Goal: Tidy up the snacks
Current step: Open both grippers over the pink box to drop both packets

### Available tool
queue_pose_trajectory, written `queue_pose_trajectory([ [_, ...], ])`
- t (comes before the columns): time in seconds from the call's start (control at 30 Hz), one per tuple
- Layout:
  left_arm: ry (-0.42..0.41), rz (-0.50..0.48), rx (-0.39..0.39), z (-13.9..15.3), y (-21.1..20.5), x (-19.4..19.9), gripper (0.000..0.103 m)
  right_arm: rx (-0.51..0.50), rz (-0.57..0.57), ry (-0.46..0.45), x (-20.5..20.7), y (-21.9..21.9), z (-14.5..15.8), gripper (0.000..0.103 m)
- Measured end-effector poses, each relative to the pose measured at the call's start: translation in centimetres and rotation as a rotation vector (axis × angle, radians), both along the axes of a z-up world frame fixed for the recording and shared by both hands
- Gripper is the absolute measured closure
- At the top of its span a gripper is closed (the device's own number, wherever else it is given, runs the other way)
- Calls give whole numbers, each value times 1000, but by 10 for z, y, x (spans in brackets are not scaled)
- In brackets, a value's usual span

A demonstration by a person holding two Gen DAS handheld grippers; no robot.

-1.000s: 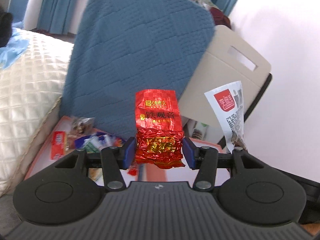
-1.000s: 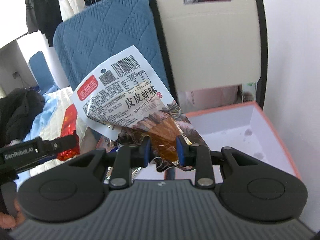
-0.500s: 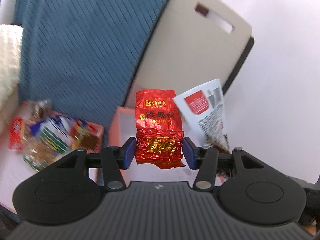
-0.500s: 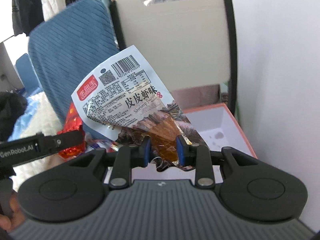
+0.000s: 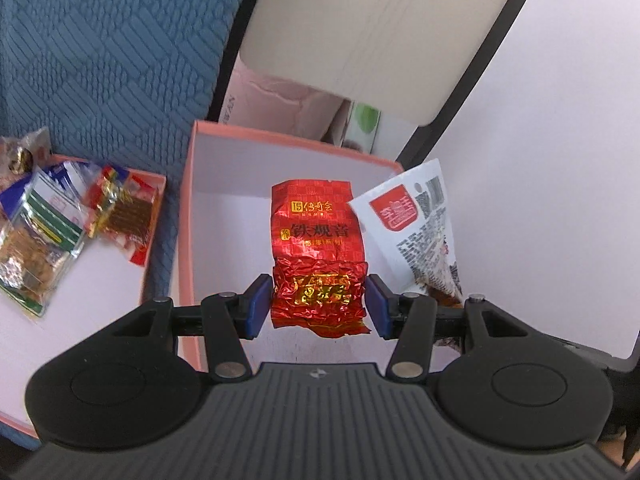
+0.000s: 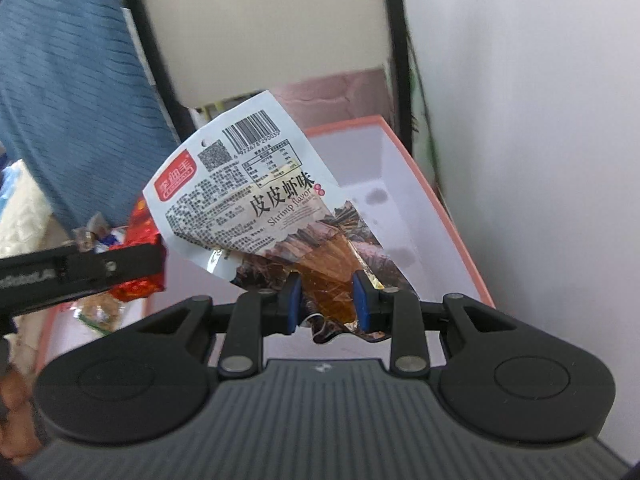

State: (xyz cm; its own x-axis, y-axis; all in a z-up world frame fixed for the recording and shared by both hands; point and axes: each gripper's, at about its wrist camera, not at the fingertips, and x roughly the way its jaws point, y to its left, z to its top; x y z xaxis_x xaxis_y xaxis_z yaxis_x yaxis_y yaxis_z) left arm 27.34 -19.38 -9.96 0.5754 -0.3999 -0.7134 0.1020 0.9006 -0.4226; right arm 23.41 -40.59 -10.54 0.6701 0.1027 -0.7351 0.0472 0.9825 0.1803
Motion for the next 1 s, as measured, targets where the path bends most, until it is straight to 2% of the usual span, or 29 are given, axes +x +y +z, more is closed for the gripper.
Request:
queue_pose_trajectory([
  [0.2, 31, -31, 17, -16, -12, 11, 46, 4, -37, 45, 17, -15, -24, 72],
  [0.4, 41, -43, 20, -21, -13, 12, 45, 6, -77, 70, 26, -24, -41, 70],
  [0.43, 46, -46, 24, -20, -13, 12, 40, 5, -82, 70, 26, -25, -42, 69],
  [0.47, 50, -50, 37, -19, -13, 13, 27, 1, -92, 70, 26, -28, -42, 69],
  [0.53, 33, -61, 77, -18, -14, 10, 16, -16, -112, 66, 27, -26, -42, 55],
  [0.57, 22, -59, 94, -17, -14, 6, 16, -22, -115, 57, 28, -23, -42, 51],
  [0.63, 21, -57, 101, -15, -12, 3, 16, -22, -111, 48, 24, -30, -42, 30],
  [0.77, -3, -60, 93, -3, -8, -4, 16, -5, -117, 38, 12, -35, -35, 28],
  [1.0, -123, -36, 120, 42, 7, -25, 16, 21, -102, -32, -11, -36, -4, 28],
])
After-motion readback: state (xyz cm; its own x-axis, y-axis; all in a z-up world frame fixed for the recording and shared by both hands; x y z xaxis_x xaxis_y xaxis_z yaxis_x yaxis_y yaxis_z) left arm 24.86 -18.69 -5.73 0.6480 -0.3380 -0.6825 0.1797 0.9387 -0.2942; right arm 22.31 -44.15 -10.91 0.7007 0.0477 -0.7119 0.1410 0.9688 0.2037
